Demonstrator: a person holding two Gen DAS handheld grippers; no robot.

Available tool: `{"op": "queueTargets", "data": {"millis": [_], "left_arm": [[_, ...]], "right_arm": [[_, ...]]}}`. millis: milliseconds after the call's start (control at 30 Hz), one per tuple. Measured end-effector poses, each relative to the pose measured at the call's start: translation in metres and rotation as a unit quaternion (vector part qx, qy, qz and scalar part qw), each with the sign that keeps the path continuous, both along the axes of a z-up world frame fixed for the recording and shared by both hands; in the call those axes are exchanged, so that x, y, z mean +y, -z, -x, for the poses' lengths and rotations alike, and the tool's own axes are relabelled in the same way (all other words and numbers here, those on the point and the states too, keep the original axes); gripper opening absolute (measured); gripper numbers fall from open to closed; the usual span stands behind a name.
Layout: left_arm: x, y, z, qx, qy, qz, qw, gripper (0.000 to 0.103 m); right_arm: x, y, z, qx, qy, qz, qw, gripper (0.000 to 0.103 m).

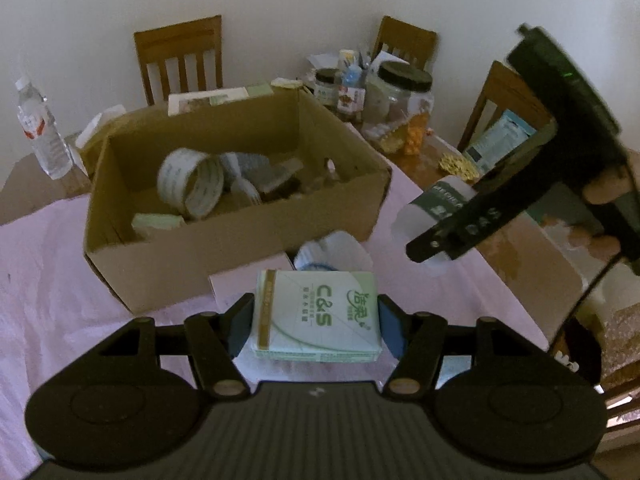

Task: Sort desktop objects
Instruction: 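Carry the tissue pack and swab box into the cardboard box and open both tools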

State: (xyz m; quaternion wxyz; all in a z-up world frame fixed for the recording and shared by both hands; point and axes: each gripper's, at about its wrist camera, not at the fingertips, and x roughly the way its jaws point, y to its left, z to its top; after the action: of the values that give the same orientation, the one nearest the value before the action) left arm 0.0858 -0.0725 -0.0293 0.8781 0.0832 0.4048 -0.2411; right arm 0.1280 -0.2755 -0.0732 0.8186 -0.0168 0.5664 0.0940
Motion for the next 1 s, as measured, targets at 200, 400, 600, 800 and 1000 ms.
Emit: {"op": "queueTargets", "data": {"millis": [200,400,600,800,1000], "left_arm": [[0.002,-0.018,-0.019,-0.02,-0.003,-0.005,0.9998,0.064],[0.005,-0.03,-0.046,-0.031,-0.009,-0.01,0.9994,0.064],[0.009,-0.031,-0.08,-0.042,-0.016,-0.019,0.9988,0.064],[0.014,-0.025,-0.113,-0.056,-0.029,-0.025,0.9977,0.073],[0.02,-0.019,-0.13,-0.056,-0.033,-0.031,0.9974,0.088]], "right_arm": [[0.004,-0.034,-0.006,-0.035,-0.013,-0.02,0.999,0.087],[0.013,-0.059,-0.022,-0.065,-0.03,-0.027,0.997,0.087],[0.022,-0.068,-0.044,-0.079,-0.039,-0.034,0.996,0.087],[0.024,-0.066,-0.062,-0.078,-0.033,-0.042,0.996,0.087],[0.029,-0.062,-0.078,-0.071,-0.035,-0.045,0.996,0.087]]}}
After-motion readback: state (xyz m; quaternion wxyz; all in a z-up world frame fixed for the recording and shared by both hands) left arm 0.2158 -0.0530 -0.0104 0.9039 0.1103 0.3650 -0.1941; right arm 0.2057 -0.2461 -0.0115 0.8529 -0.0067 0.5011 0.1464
